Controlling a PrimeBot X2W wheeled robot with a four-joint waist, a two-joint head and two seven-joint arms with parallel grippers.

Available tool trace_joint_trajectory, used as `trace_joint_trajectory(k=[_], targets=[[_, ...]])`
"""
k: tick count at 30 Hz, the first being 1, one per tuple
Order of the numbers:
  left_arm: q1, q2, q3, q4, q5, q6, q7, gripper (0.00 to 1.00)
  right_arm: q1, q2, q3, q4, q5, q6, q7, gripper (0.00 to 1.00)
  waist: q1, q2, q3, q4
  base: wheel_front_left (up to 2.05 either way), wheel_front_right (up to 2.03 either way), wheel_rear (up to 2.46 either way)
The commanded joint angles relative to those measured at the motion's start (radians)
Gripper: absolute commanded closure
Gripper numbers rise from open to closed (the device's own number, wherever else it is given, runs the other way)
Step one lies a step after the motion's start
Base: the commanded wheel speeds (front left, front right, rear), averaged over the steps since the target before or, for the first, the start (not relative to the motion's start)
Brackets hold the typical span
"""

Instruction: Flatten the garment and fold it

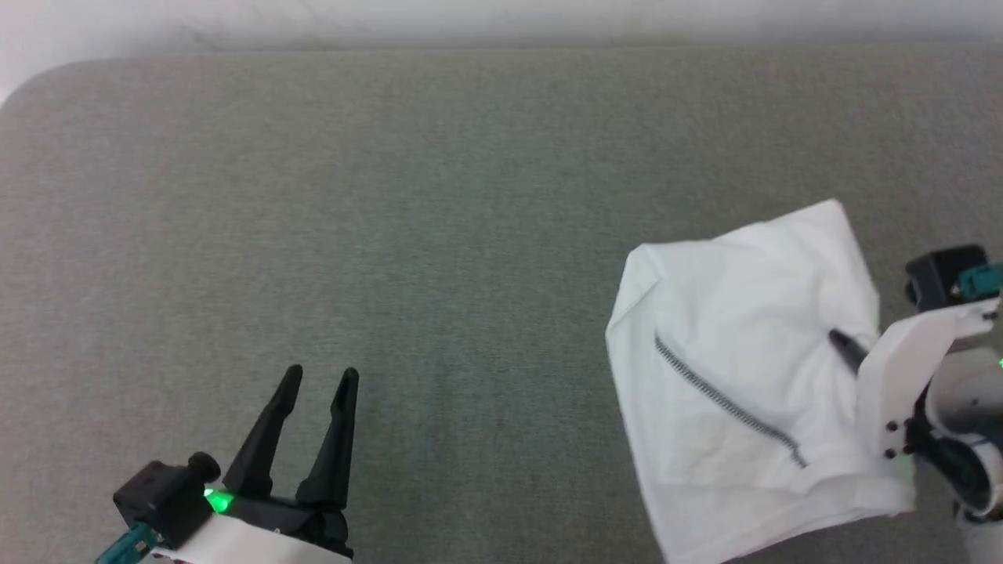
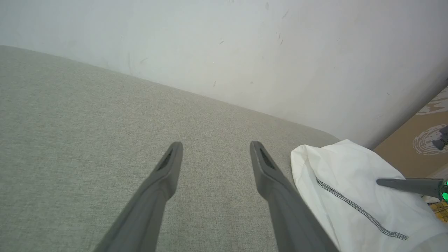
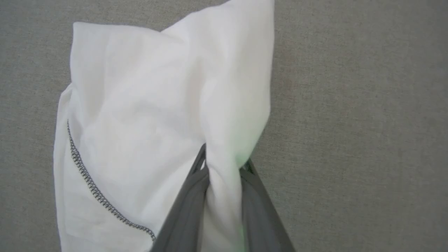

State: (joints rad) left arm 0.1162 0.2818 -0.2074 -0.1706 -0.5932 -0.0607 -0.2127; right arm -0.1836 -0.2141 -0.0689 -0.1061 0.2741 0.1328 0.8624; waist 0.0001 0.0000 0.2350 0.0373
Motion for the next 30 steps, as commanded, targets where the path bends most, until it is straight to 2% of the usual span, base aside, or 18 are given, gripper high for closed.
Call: trace_joint_trajectory(k=[1,5,12,19,25,30], targets=[[-0.022,0.007,0.002,-0.013,0.014,-0.004,-0.003,0.0,-0.035,-0.027,0.0,-0.007,-0.013,-0.002,0.006,1.0,-0.0001,0.0,0.046,-0.049,0.0,0.0,0.0],[-0.045,0.021,0.005,-0.044,0.028,-0.002,-0.003,0.0,-0.101,-0.089,0.009,-0.008,-0.026,-0.002,0.013,1.0,-0.0001,0.0,0.085,-0.099,0.0,0.0,0.0],[-0.082,0.053,0.006,-0.085,0.048,0.0,0.021,0.0,-0.2,-0.146,0.057,0.008,-0.04,-0.002,-0.005,1.0,-0.0001,0.0,0.139,-0.192,0.0,0.0,0.0],[-0.1,0.078,0.01,-0.125,0.061,0.008,0.043,0.0,-0.274,-0.24,0.114,0.047,-0.068,-0.002,-0.046,1.0,-0.0001,0.0,0.181,-0.259,0.0,0.0,0.0],[-0.113,0.105,0.043,-0.18,0.088,0.025,0.03,0.0,-0.341,-0.29,0.147,0.097,-0.084,-0.002,-0.108,1.0,-0.0001,0.0,0.22,-0.305,0.0,0.0,0.0],[-0.128,0.122,0.067,-0.223,0.108,0.034,0.015,0.0,-0.371,-0.317,0.141,0.138,-0.099,-0.002,-0.148,1.0,-0.0001,0.0,0.256,-0.315,0.0,0.0,0.0]])
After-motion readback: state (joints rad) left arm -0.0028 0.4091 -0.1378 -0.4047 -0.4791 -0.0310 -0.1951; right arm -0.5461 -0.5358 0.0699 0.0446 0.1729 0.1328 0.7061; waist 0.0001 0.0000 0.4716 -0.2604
